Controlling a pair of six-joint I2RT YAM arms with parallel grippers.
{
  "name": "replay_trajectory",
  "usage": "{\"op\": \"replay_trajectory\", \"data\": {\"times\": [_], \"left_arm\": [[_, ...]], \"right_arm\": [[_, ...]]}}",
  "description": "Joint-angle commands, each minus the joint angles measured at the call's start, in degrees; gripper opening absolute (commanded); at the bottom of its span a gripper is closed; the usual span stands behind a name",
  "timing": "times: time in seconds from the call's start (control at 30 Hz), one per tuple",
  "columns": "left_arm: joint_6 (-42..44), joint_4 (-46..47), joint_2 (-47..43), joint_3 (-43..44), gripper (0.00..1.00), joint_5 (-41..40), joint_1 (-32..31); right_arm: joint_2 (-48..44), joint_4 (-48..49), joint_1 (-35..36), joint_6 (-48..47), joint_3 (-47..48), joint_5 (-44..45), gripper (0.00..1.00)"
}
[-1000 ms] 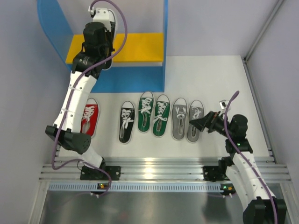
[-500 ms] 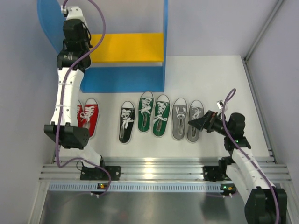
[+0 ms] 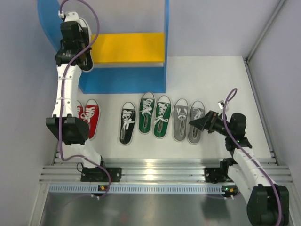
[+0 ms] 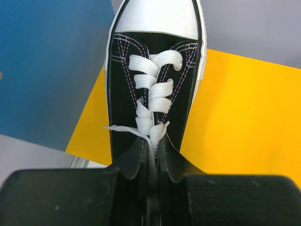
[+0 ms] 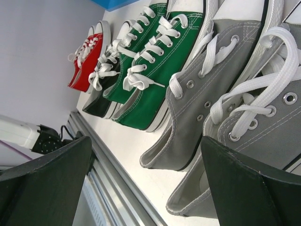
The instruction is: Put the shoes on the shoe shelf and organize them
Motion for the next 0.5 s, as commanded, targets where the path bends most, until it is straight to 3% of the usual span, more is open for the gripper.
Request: {"op": "replay_trajectory", "data": {"times": [0.0,0.3,0.47], "left_arm": [[-0.96,7.47,-0.21,3.82,0.0,3.42,1.49],[-1.05,7.56,0.76,3.47,0.03,3.86,3.43],[-1.83,8.53,1.03,3.29,0.18,5.27,3.51]], "right_arm": [[0.43,4.29,0.46,0.32,-0.76,-1.62,1.0],[1.93,6.58,0.55,1.29,-1.37,-2.5,1.0],[2.02,7.11,0.46,1.38,-1.55,-2.85,0.99]]}}
